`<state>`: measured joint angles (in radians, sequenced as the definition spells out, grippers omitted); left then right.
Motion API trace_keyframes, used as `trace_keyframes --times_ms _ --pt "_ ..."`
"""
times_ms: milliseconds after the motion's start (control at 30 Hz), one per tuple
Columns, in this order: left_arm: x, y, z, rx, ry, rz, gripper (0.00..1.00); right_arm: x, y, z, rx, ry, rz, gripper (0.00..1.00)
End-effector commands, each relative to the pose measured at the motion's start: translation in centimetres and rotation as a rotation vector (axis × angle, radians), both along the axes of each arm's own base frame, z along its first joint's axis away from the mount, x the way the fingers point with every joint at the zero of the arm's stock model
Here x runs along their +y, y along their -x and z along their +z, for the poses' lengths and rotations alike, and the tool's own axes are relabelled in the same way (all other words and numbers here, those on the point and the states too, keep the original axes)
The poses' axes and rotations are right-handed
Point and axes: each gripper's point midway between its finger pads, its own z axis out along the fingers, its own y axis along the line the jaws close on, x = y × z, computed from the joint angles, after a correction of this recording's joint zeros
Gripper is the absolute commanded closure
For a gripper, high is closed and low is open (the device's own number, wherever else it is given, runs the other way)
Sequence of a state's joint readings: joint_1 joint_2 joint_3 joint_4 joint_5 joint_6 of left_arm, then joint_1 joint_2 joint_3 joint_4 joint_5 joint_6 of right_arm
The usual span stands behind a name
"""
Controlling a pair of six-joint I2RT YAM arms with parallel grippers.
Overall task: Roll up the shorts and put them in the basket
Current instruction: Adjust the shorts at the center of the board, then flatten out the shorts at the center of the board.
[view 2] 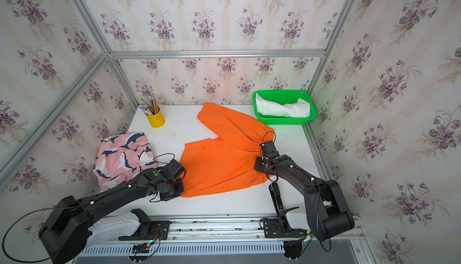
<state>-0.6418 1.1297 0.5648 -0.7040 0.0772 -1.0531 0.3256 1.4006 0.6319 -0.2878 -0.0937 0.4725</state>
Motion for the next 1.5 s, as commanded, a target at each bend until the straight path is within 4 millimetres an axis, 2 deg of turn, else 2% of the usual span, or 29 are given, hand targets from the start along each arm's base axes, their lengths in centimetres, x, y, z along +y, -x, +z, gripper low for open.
trace_keyframes --times_ms 0,133,200,300,333,367,433,500,567,633,667,800,900,1033,1167,1300,1333,1467 --pt "1.7 0.2 0.9 -0.032 -0.062 0.022 1.0 1.9 -1.9 -0.4 -0.039 -0.074 0.044 0.78" --pt "3.5 1.2 2.1 -0.059 -0.081 0.074 1.0 4.7 -3.2 -2.3 -0.018 -0.125 0.1 0.8" --pt "4.5 1.8 3.0 -0.083 -0.094 0.104 1.0 6.9 -3.8 -2.7 -0.009 -0.124 0.152 0.81" --pt "6.3 2.4 3.8 -0.136 -0.114 0.162 1.0 10.7 -4.7 -1.8 -0.018 -0.105 0.241 0.81" --pt "6.7 2.5 3.9 -0.156 -0.113 0.172 1.0 11.0 -5.0 -1.2 -0.029 -0.072 0.242 0.81" --pt "7.0 2.6 4.0 -0.17 -0.113 0.183 1.0 10.5 -5.4 -0.4 -0.044 -0.039 0.217 0.79" --pt "7.3 2.7 4.0 -0.19 -0.107 0.192 1.0 8.9 -5.5 1.3 -0.074 0.021 0.159 0.66" --pt "7.4 2.8 4.1 -0.193 -0.109 0.193 1.0 6.8 -5.0 2.6 -0.093 0.094 0.114 0.6" --pt "7.3 2.6 4.2 -0.191 -0.111 0.186 1.0 4.7 -4.1 2.9 -0.077 0.128 0.074 0.57" --pt "7.0 2.4 4.3 -0.185 -0.111 0.172 0.99 3.5 -2.7 2.8 -0.042 0.107 0.048 0.55" --pt "6.9 2.4 4.2 -0.181 -0.113 0.165 0.99 3.3 -2.1 2.6 -0.026 0.091 0.04 0.53" --pt "6.3 2.1 4.2 -0.167 -0.108 0.143 0.99 3.1 0.1 2.7 -0.003 0.016 -0.005 0.31" --pt "6.1 2.0 4.0 -0.161 -0.102 0.137 0.99 3.6 0.4 2.6 -0.007 -0.06 -0.037 0.27" --pt "5.9 1.9 3.8 -0.16 -0.098 0.129 0.99 5.1 -0.1 1.4 0.041 -0.181 -0.074 0.31" --pt "5.9 2.0 3.9 -0.157 -0.095 0.125 0.99 5.7 -0.3 0.3 0.074 -0.246 -0.128 0.36" --pt "5.9 1.9 4.3 -0.173 -0.092 0.128 0.99 6.1 0.0 -0.4 0.1 -0.305 -0.164 0.47" --pt "6.0 1.9 4.5 -0.178 -0.091 0.131 0.99 6.0 0.0 -0.3 0.096 -0.308 -0.171 0.5" --pt "5.9 1.6 5.0 -0.195 -0.088 0.125 0.99 5.3 -0.5 0.9 0.048 -0.296 -0.198 0.77"
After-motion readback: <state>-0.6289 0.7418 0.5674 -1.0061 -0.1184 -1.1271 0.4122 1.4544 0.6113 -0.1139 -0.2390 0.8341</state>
